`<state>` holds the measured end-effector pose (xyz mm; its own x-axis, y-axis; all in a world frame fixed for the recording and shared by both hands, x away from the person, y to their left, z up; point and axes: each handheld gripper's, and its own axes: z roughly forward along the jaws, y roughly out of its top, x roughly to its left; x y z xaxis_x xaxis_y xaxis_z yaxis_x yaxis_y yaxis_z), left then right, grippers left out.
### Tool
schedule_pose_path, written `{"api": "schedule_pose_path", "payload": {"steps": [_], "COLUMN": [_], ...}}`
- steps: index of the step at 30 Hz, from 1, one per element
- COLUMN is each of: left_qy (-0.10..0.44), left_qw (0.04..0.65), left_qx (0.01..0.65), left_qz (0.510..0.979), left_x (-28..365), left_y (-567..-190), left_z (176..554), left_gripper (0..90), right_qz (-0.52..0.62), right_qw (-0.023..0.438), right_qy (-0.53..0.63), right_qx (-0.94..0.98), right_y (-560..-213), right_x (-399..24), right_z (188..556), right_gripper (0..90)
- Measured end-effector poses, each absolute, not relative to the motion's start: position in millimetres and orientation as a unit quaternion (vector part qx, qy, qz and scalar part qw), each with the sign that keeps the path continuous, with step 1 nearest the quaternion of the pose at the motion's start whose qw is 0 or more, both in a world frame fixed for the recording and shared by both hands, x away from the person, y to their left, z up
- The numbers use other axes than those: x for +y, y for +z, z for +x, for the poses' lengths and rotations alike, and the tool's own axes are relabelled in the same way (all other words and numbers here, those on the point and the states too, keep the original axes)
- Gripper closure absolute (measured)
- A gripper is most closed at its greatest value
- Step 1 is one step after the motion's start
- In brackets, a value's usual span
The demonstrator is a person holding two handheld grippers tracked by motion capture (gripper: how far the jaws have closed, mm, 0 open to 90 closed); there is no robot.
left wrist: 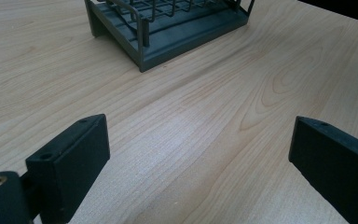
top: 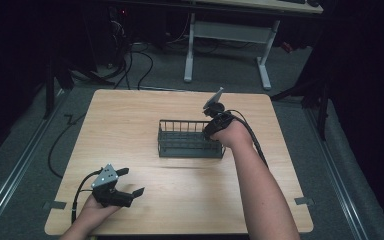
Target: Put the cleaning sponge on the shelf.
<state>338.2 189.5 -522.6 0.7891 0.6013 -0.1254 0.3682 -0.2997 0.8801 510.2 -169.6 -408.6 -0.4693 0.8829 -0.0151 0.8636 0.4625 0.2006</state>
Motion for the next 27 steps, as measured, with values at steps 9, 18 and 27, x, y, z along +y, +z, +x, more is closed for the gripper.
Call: {"api": "schedule_pose_path", "payload": {"steps": [9,18,27], "left_qy": [0.113,0.11,0.113], "left_qw": [0.508,0.511,0.51], "left_qx": [0.305,0.305,0.308], "left_qz": [0.798,0.796,0.795], "left_x": [189,189,190], "left_y": [-523,-523,-522], "left_z": [338,339,339], "left_gripper": [5.8,5.9,5.9], "right_qz": [0.522,0.526,0.53], "right_qw": [0.053,0.049,0.051], "right_qy": [0.074,0.081,0.111], "right_qx": [0.848,0.845,0.839], "right_y": [-423,-425,-404], "right_x": [-174,-175,-180], "right_z": [513,513,505], "right_gripper": [44.7,41.5,35.5]}}
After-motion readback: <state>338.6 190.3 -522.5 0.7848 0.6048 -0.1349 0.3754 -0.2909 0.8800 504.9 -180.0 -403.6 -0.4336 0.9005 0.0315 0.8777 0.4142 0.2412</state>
